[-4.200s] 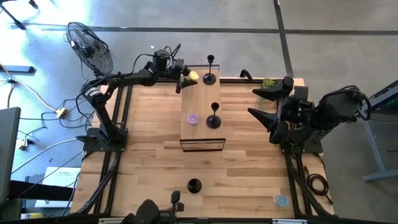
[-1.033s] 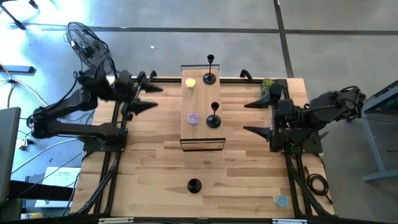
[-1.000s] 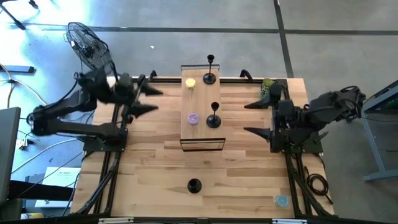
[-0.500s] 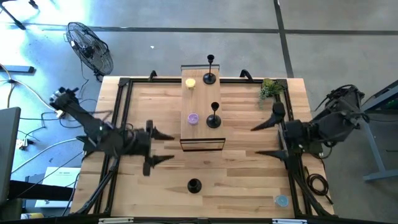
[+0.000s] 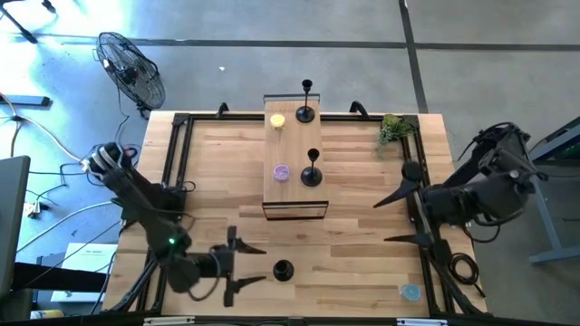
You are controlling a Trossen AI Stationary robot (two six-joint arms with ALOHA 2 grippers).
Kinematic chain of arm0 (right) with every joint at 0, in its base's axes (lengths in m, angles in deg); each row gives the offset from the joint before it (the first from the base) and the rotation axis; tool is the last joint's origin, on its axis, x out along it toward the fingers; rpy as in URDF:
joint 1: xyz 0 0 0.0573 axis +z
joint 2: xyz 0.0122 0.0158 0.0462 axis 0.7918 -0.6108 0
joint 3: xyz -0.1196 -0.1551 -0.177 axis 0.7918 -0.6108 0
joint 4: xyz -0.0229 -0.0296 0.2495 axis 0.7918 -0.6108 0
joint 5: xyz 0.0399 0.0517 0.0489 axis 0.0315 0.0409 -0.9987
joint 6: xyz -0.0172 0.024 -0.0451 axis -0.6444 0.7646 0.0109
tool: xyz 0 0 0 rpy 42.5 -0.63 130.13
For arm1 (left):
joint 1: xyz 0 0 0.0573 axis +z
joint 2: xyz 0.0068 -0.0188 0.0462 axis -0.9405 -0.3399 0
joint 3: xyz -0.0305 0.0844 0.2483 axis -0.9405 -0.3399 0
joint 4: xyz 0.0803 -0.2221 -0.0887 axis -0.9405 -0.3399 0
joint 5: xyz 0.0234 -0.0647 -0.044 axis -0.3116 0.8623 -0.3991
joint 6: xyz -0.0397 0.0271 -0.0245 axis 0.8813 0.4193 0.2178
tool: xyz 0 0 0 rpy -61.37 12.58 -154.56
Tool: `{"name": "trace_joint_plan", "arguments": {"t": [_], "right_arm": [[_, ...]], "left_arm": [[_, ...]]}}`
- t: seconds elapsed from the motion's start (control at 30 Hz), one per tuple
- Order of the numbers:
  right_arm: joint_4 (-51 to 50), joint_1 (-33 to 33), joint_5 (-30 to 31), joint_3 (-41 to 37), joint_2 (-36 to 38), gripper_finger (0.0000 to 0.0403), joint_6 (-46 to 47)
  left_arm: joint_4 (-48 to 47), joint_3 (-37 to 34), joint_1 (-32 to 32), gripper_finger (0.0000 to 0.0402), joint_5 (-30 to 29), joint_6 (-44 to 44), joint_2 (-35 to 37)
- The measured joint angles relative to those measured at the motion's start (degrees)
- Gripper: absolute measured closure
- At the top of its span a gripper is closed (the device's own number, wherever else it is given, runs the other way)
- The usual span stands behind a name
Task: Pick & Place candle stick holders
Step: Put the candle holder on the shelf aligned with the other candle holder on the shelf
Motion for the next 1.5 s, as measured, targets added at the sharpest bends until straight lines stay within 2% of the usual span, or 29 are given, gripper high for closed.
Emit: {"name": "trace_joint_plan", "arguments": {"t": [0.27,0.63,0.87,1.5], "right_arm": [[0.0,1.6,-2.3,0.0,-1.6,0.0100,0.5],[0.2,1.7,-3.4,0.0,-2.9,0.0100,3.4],[1.0,1.7,-4.1,0.0,-2.9,0.0100,3.4],[1.4,1.7,-4.3,0.0,-2.9,0.0100,3.4]], "left_arm": [[1.1,0.0,0.1,0.0160,-1.5,9.1,-7.3],[2.5,0.0,0.2,0.0163,-2.5,10.2,-10.1],[2.8,0.0,0.9,0.0163,-5.8,10.3,-12.7],[1.3,0.0,3.6,0.0163,1.3,11.9,-13.6]]}}
